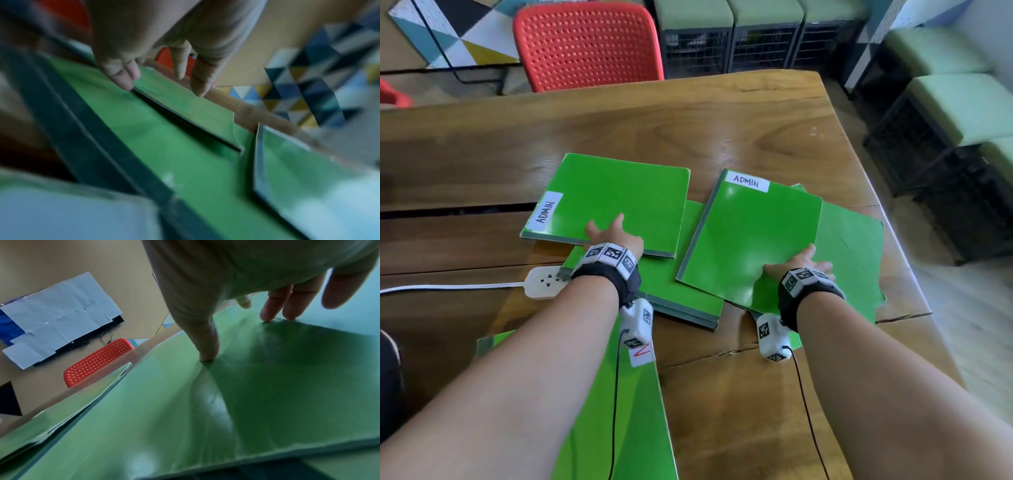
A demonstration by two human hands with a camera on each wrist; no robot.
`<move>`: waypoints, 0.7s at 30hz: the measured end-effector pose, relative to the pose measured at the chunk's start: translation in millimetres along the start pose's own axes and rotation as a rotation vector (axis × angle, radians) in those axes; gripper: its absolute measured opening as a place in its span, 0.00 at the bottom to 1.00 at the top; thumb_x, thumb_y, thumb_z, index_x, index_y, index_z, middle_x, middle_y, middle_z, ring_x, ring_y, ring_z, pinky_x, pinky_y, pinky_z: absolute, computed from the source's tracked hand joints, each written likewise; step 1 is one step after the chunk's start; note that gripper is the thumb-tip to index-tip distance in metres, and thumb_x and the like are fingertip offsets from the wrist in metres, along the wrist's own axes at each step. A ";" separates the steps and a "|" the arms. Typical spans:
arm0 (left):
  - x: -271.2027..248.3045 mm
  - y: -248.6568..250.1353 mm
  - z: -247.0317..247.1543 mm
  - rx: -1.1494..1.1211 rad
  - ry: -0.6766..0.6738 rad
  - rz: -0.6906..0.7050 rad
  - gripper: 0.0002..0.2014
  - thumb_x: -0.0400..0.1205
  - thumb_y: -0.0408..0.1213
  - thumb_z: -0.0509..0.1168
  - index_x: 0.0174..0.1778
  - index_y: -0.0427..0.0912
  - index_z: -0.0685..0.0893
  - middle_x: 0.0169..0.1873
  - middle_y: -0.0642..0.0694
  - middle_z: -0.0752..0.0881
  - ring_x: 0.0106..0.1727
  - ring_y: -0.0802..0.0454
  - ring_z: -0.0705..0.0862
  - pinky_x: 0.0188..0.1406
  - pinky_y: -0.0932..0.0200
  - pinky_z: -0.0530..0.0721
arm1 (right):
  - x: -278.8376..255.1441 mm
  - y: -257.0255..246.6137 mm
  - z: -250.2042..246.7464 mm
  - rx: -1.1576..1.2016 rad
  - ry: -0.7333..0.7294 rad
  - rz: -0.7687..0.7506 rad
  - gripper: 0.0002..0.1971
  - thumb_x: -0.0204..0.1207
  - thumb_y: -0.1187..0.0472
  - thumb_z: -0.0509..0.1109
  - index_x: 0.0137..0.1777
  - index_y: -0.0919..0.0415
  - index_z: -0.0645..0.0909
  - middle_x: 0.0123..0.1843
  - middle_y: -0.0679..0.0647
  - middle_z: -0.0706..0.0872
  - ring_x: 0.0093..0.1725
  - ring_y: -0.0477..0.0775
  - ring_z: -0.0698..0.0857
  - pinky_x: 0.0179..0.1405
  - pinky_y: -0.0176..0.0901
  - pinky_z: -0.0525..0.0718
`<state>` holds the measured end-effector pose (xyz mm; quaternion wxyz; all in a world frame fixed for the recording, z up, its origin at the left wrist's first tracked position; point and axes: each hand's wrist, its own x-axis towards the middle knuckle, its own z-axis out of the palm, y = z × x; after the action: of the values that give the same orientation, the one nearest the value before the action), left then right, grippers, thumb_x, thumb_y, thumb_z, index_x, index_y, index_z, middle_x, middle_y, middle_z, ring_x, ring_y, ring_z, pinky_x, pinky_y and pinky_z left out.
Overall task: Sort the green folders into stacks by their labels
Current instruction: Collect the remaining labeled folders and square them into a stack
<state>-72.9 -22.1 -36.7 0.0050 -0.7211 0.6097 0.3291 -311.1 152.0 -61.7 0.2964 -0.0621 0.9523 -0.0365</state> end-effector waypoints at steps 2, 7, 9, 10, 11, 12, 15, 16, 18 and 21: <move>1.6 -2.7 5.9 0.260 -0.044 0.108 0.32 0.82 0.41 0.62 0.82 0.61 0.60 0.85 0.45 0.48 0.83 0.34 0.53 0.79 0.36 0.62 | -0.2 -1.4 2.0 0.028 -0.002 0.005 0.56 0.66 0.46 0.78 0.85 0.45 0.42 0.84 0.64 0.49 0.81 0.73 0.55 0.74 0.74 0.64; 6.7 -21.6 12.4 0.456 -0.011 0.161 0.29 0.84 0.53 0.58 0.82 0.54 0.63 0.79 0.43 0.65 0.76 0.33 0.66 0.73 0.34 0.70 | 2.8 -4.4 1.3 0.113 -0.022 0.042 0.56 0.66 0.50 0.80 0.84 0.44 0.43 0.82 0.65 0.52 0.78 0.73 0.60 0.73 0.73 0.68; 7.6 -28.7 6.6 0.472 0.035 0.176 0.26 0.84 0.53 0.59 0.78 0.50 0.72 0.75 0.42 0.69 0.72 0.34 0.69 0.70 0.37 0.73 | 4.1 -4.7 -2.1 0.129 -0.032 0.057 0.54 0.65 0.51 0.81 0.84 0.44 0.47 0.79 0.65 0.58 0.76 0.72 0.65 0.71 0.72 0.70; 9.4 -32.2 2.5 0.472 0.053 0.176 0.24 0.83 0.53 0.60 0.75 0.49 0.75 0.73 0.41 0.71 0.71 0.34 0.70 0.68 0.37 0.74 | 2.4 -5.2 -4.2 0.127 -0.040 0.058 0.52 0.64 0.51 0.81 0.83 0.45 0.50 0.76 0.66 0.62 0.74 0.72 0.67 0.70 0.70 0.72; 12.4 -36.0 -1.5 0.462 0.068 0.167 0.23 0.82 0.53 0.62 0.72 0.47 0.78 0.71 0.40 0.73 0.70 0.34 0.70 0.67 0.36 0.74 | 2.2 -6.4 -4.6 0.124 -0.052 0.055 0.51 0.62 0.51 0.80 0.81 0.47 0.53 0.74 0.66 0.66 0.71 0.72 0.70 0.68 0.69 0.73; 14.6 -40.0 -6.4 0.452 0.090 0.142 0.24 0.80 0.54 0.64 0.70 0.47 0.79 0.69 0.38 0.74 0.69 0.33 0.70 0.67 0.34 0.74 | 2.6 -7.9 -4.6 0.115 -0.069 0.050 0.50 0.60 0.51 0.80 0.79 0.50 0.56 0.72 0.66 0.69 0.69 0.71 0.73 0.66 0.67 0.75; 18.8 -56.4 -20.1 0.367 0.140 -0.040 0.39 0.68 0.64 0.71 0.71 0.46 0.73 0.72 0.37 0.67 0.74 0.31 0.65 0.67 0.30 0.71 | 7.1 -12.2 -5.4 0.108 -0.107 0.014 0.38 0.65 0.53 0.74 0.74 0.58 0.64 0.66 0.64 0.76 0.60 0.68 0.80 0.58 0.60 0.80; 18.2 -61.8 -24.8 0.356 0.143 -0.113 0.46 0.65 0.68 0.71 0.75 0.47 0.69 0.76 0.38 0.62 0.76 0.31 0.62 0.69 0.29 0.70 | 4.4 -13.4 -9.1 0.093 -0.110 0.016 0.32 0.68 0.55 0.71 0.72 0.61 0.67 0.64 0.64 0.77 0.57 0.67 0.81 0.54 0.56 0.81; 15.3 -69.7 -34.7 0.340 0.131 -0.217 0.56 0.62 0.71 0.71 0.83 0.51 0.57 0.83 0.38 0.46 0.81 0.30 0.55 0.73 0.30 0.64 | -5.6 -16.2 -16.3 0.060 -0.098 -0.004 0.25 0.74 0.58 0.67 0.70 0.65 0.70 0.66 0.64 0.75 0.58 0.66 0.81 0.48 0.52 0.78; 26.2 -83.2 -49.3 0.265 0.093 -0.322 0.68 0.55 0.72 0.74 0.85 0.50 0.44 0.83 0.35 0.35 0.83 0.29 0.52 0.77 0.34 0.60 | -14.3 -21.5 -16.0 0.075 -0.086 -0.028 0.25 0.79 0.62 0.66 0.74 0.65 0.66 0.72 0.65 0.66 0.65 0.67 0.76 0.54 0.57 0.75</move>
<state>24.6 -43.8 -43.5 0.1243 -0.8166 0.5241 0.2076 -306.5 133.2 -38.3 0.3389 -0.0658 0.9356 -0.0735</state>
